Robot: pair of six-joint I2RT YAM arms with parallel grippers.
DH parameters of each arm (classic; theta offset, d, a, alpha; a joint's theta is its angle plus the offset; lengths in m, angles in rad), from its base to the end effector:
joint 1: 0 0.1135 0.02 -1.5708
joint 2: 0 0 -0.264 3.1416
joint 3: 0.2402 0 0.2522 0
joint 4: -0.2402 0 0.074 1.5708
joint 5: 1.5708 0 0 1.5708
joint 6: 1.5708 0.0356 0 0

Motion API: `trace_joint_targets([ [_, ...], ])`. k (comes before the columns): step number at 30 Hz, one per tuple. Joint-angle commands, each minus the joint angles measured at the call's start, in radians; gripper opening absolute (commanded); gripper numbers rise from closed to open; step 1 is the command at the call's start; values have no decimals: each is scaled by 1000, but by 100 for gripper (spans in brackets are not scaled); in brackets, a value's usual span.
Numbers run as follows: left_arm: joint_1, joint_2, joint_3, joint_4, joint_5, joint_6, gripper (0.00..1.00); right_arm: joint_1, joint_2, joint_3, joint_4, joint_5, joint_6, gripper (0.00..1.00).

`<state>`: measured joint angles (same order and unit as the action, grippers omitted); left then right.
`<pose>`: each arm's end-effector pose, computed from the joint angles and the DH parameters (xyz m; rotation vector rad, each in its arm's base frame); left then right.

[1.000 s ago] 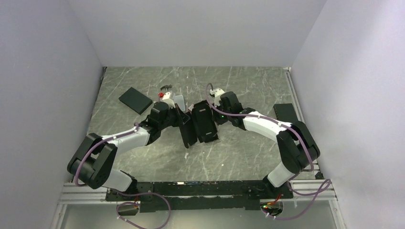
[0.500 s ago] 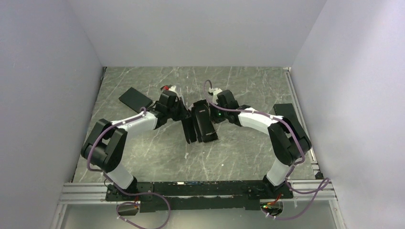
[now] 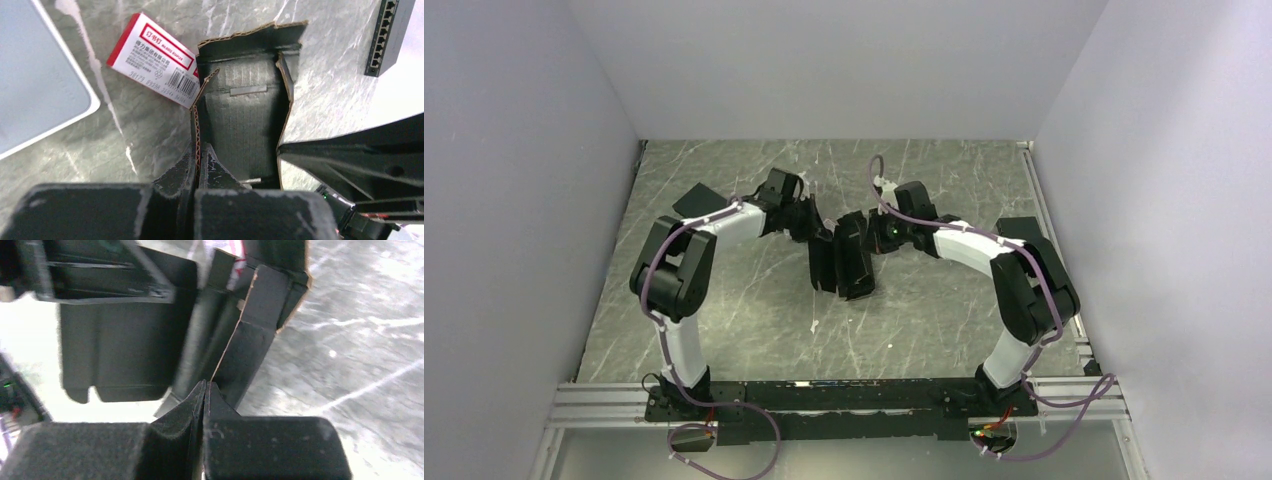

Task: Fold the paper box
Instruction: Fold the paper box at the center of the board.

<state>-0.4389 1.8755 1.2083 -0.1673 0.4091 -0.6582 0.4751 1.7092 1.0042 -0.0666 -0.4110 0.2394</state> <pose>0.3564 -0.1830 0.1819 -0.0762 2.5582 -0.9647 0.3121 0.1765 0.1876 -0.4929 2.3630 0.8247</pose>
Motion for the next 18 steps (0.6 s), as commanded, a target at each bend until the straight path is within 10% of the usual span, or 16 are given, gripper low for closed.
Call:
trace_joint_targets([
  [1,-46,60,96,120,216,7,0,43,54,13,53,-216,84,4],
  [11,-42,89,143,89,225,-11,0,0,71,39,-2,-244,36,6],
  [18,-28,21,60,108,147,94,0,-109,-194,120,-328,-627,-587,24],
])
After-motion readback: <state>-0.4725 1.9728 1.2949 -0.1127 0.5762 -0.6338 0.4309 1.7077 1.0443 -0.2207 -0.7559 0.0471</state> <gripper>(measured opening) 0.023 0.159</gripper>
